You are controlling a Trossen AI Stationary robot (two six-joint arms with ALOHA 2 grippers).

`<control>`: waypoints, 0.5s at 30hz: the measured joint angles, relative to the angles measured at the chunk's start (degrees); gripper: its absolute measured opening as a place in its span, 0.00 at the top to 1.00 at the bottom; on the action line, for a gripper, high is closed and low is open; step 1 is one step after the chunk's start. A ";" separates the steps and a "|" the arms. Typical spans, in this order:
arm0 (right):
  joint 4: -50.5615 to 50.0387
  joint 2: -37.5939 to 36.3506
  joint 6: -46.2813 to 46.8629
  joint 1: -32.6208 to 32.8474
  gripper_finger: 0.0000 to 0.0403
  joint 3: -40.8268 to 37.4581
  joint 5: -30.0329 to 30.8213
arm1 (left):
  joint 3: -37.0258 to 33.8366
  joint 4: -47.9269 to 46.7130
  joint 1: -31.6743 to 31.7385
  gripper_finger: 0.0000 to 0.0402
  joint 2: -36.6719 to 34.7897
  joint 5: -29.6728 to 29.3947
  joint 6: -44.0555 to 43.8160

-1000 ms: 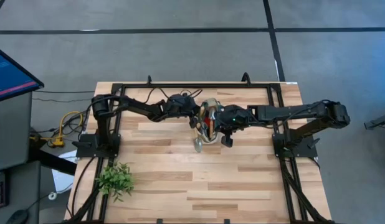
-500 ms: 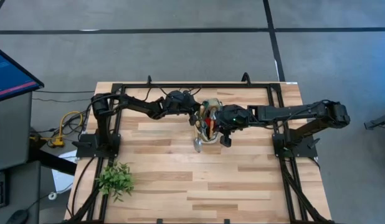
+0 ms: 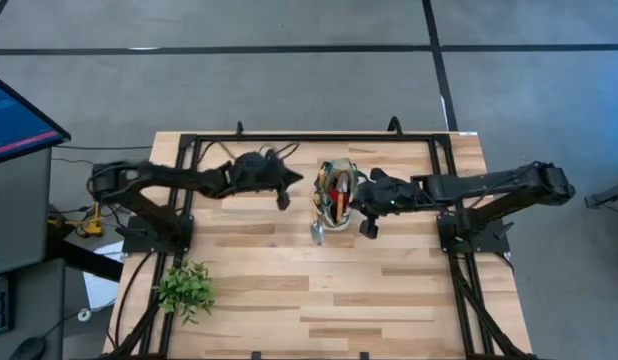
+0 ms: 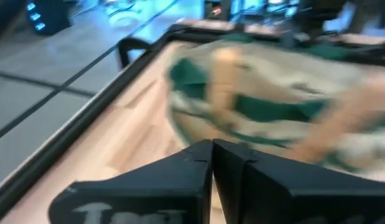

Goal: Pick & Place Garden tools in Gardening bag
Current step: Put the brown trowel into the gardening bag

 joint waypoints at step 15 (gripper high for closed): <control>2.69 1.95 7.07 15.78 1.00 -0.02 18.67 | -11.41 -0.41 -23.04 1.00 -6.91 -10.42 16.03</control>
